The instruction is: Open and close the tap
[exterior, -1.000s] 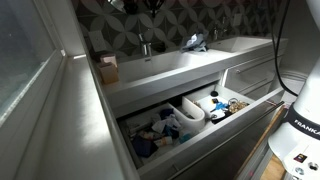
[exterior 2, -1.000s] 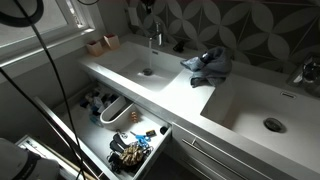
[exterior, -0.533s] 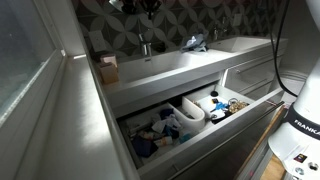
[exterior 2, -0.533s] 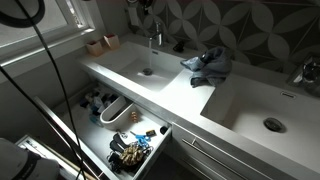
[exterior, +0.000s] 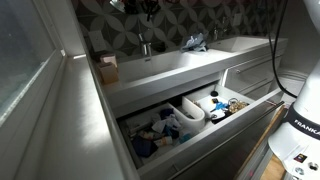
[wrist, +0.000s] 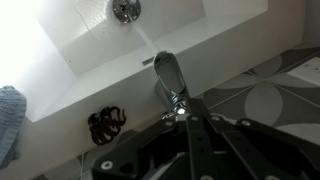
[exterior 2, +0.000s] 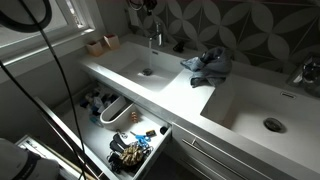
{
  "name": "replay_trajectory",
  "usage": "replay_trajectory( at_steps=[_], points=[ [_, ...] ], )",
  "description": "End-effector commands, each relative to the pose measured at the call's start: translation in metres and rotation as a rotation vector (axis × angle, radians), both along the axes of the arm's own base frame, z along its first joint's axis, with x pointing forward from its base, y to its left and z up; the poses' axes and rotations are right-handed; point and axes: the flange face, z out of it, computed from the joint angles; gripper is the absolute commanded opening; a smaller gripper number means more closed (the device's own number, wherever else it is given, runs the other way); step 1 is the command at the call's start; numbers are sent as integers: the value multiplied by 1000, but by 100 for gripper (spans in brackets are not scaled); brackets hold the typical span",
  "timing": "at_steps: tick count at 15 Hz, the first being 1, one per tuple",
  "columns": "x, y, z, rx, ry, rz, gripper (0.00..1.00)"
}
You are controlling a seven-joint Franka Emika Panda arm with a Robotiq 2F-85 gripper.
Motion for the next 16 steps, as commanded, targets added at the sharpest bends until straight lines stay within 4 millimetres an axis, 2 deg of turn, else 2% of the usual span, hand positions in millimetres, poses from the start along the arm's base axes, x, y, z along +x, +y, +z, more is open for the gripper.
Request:
replay_trajectory(
  at_steps=[1, 12, 16],
  points=[
    [8, -9, -9, 65, -34, -49, 0],
    [31, -22, -38, 131, -152, -133, 0],
    [33, -25, -47, 131, -143, -152, 0]
  ],
)
